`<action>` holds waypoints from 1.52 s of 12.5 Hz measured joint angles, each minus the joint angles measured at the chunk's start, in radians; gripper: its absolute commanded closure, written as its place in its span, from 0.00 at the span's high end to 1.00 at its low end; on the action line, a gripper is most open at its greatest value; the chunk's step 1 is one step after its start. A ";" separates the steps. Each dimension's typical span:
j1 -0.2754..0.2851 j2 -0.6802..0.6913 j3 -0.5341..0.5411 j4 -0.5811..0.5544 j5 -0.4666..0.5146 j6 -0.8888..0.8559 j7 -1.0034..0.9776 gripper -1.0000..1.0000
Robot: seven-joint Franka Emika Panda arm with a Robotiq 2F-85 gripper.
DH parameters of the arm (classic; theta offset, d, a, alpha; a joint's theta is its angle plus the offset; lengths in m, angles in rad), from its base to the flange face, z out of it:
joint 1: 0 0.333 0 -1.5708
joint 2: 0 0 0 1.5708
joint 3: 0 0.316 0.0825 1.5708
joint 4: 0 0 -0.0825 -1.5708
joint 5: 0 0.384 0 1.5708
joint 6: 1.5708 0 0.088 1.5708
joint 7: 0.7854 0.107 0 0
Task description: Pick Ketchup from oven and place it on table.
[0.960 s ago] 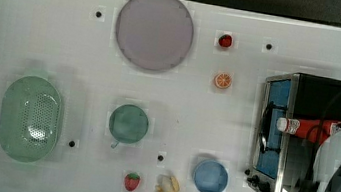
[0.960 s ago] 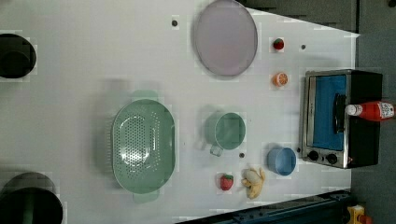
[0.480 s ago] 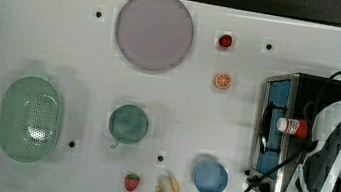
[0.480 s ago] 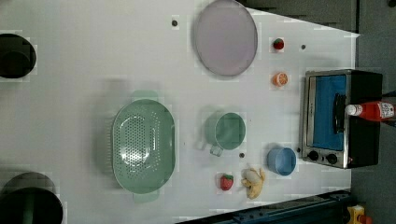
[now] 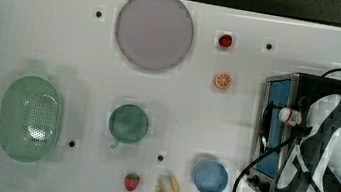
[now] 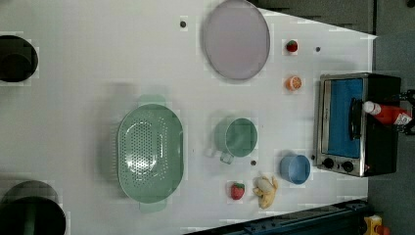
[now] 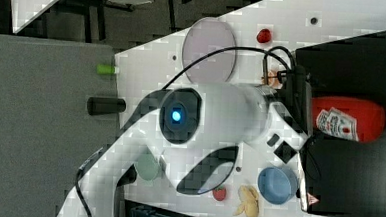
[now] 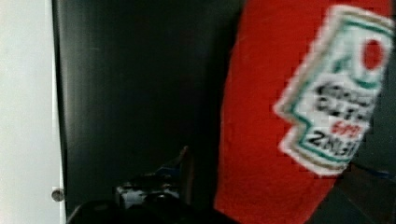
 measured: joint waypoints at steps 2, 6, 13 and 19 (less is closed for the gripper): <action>-0.012 0.010 -0.001 0.003 -0.019 0.026 -0.001 1.00; -0.037 0.019 -0.010 0.009 -0.013 0.037 -0.001 0.64; -0.031 0.021 -0.020 0.035 -0.005 0.024 0.000 0.64; -0.001 -0.073 -0.035 0.187 -0.151 -0.278 0.001 0.64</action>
